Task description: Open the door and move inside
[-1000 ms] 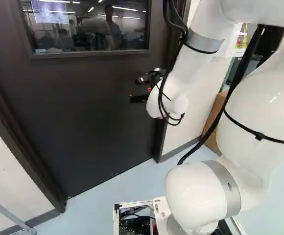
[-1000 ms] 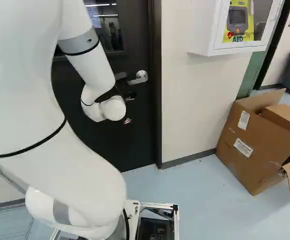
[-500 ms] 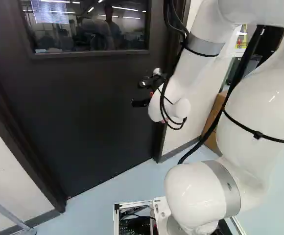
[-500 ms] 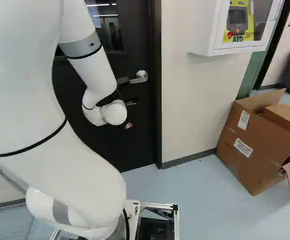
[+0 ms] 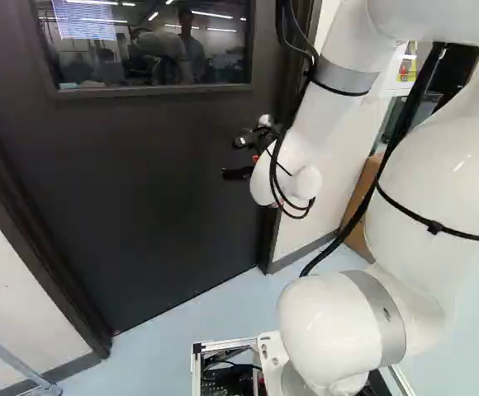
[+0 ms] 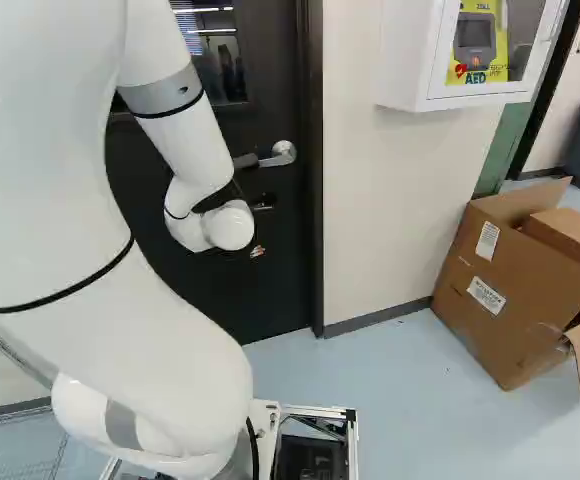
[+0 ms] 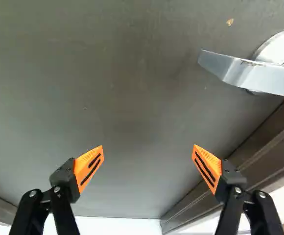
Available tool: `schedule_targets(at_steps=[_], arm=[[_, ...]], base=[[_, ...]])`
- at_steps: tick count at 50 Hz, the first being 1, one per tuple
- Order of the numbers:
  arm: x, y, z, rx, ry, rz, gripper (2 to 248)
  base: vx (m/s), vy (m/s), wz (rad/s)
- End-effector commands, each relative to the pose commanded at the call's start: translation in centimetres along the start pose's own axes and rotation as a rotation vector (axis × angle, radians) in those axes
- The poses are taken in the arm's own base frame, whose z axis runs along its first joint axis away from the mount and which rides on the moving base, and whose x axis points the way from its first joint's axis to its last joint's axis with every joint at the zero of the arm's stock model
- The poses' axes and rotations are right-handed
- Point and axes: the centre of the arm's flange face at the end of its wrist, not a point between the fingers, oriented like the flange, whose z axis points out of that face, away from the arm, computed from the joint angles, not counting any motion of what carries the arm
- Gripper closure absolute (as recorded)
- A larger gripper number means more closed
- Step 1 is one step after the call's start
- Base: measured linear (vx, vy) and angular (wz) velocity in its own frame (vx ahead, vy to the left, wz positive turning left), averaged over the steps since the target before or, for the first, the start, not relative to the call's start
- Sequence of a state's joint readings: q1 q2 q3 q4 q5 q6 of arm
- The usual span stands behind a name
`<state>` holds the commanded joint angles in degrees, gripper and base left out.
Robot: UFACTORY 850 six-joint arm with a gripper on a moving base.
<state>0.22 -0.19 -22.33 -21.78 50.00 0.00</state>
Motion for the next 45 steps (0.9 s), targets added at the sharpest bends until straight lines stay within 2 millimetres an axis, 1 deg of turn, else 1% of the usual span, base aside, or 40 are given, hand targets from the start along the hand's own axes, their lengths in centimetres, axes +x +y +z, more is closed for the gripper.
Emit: schedule_targets(at_steps=[7, 21, 45], arm=[[0.3, 0.1, 0.0, -0.002, 0.007, -0.002, 3], [1.6, 0.3, -0.3, -0.010, 0.039, -0.012, 3], [3.8, 0.6, -1.2, -0.025, 0.097, -0.030, 3]], base=[[0.000, 0.000, 0.000], [0.000, 0.000, 0.000], [0.000, 0.000, 0.000]])
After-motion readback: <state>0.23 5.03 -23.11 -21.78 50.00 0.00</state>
